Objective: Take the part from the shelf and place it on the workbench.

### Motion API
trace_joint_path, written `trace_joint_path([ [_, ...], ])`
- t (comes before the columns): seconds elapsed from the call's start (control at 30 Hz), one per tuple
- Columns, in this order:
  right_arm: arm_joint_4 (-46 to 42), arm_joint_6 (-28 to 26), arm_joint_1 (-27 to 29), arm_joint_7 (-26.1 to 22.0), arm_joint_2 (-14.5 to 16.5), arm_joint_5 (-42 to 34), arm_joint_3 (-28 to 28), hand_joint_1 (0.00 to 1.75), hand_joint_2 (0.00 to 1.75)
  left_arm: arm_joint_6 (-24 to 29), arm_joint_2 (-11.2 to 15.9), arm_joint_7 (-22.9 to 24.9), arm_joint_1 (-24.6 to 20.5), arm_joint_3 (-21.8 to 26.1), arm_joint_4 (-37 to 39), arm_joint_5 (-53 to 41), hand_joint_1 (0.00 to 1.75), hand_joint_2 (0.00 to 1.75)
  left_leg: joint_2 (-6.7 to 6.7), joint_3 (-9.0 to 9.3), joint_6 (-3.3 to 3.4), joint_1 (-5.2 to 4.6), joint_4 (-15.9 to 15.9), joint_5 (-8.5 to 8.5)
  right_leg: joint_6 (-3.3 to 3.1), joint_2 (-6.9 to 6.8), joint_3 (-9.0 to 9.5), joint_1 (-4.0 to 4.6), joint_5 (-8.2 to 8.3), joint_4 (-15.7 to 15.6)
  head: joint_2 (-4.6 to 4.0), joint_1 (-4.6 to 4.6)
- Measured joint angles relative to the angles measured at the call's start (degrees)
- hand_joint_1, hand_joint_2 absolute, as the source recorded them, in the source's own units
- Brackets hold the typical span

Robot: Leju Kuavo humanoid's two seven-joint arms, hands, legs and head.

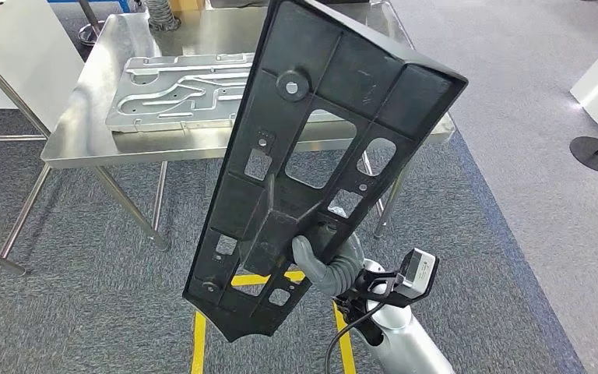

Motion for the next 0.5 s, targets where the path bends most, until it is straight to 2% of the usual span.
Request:
trace_joint_path([
  [0.03, 0.0, -0.3, -0.2, -0.3, 0.1, 0.4, 0.1, 1.64, 1.75, 0.0, 0.1, 0.0, -0.1, 0.0, 0.0, -0.1, 0.0, 1.75, 0.08, -0.79, -0.26, 0.07, 1.8, -0.55, -0.18, -0.05, 0.68, -0.2, -0.15, -0.3, 0.0, -0.01],
  [0.07, -0.1, -0.6, -0.3, -0.5, 0.2, 0.8, 0.1, 1.64, 1.75, 0.0, 0.1, -0.1, -0.2, 0.0, 0.0, -0.2, 0.0, 1.75, 0.17, -2.37, -0.52, 0.24, 4.6, -1.44, -0.3, -0.12, 1.26, -0.36, -0.39, -0.5, 0.0, 0.0],
  [0.13, -0.2, -1.0, -0.2, -0.7, 0.2, 1.5, 0.3, 1.64, 1.75, 0.0, 0.1, -0.1, -0.1, 0.0, 0.0, -0.2, 0.0, 1.75, 0.34, -6.71, -1.2, 0.69, 11.3, -4.01, -0.42, -0.14, 2.05, -0.44, -1.08, -0.6, 0.0, -0.01],
  [0.17, -0.4, -1.0, 0.1, -0.7, 0.2, 1.8, 0.4, 1.64, 1.75, 0.0, 0.2, -0.1, 0.0, 0.0, 0.0, -0.3, 0.0, 1.75, 0.41, -8.54, -1.53, 0.95, 13.4, -4.96, -0.35, -0.1, 2.49, -0.49, -1.5, -0.5, 0.0, -0.01],
  [0.2, -0.6, -0.8, 0.3, -0.7, 0.2, 2.1, 0.3, 1.64, 1.75, 0.0, 0.2, -0.1, 0.1, 0.0, 0.0, -0.3, 0.0, 1.75, 0.48, -9.53, -1.83, 1.17, 13.6, -4.97, -0.24, -0.04, 3.01, -0.56, -1.96, -0.5, 0.0, -0.01],
  [0.23, -0.8, -0.4, 0.5, -0.7, 0.2, 2.3, 0.2, 1.64, 1.75, 0.0, 0.3, -0.1, 0.2, 0.0, 0.0, -0.4, 0.0, 1.75, 0.54, -9.56, -2.08, 1.38, 11.9, -3.78, -0.06, 0.02, 3.65, -0.66, -2.46, -0.5, 0.0, -0.01],
  [0.3, -1.6, 1.0, 0.8, -0.7, 0.3, 2.7, -0.3, 1.64, 1.75, 0.0, 0.4, -0.1, 0.3, 0.0, 0.0, -0.6, 0.0, 1.75, 0.74, -7.58, -2.3, 1.66, 4.6, 1.62, 0.43, 0.05, 5.06, -0.84, -3.54, -0.5, 0.0, -0.01],
  [0.37, -2.4, 2.3, 1.1, -0.7, 0.6, 3.1, -0.9, 1.64, 1.75, 0.0, 0.5, -0.1, 0.3, 0.0, 0.0, -0.8, 0.0, 1.75, 0.98, -6.07, -1.87, 1.41, -0.4, 5.08, 1.13, 0.05, 5.86, -0.87, -4.38, -0.5, 0.0, -0.01],
  [0.47, -3.7, 3.2, 1.4, -0.7, 1.0, 3.5, -1.7, 1.64, 1.75, 0.0, 0.5, -0.1, 0.3, 0.0, 0.0, -0.8, 0.0, 1.75, 0.84, -5.49, -0.54, 1.07, -1.2, 5.32, 2.33, 0.05, 6.0, -0.89, -4.59, 0.0, 0.0, -0.02],
  [0.5, -4.0, 3.3, 1.5, -0.7, 1.1, 3.7, -1.9, 1.64, 1.75, 0.0, 0.5, -0.1, 0.4, 0.0, 0.0, -0.8, 0.0, 1.75, 0.75, -5.08, -0.17, 1.12, -1.5, 5.24, 2.65, 0.04, 5.61, -0.95, -4.43, 1.1, 0.0, -0.01],
])
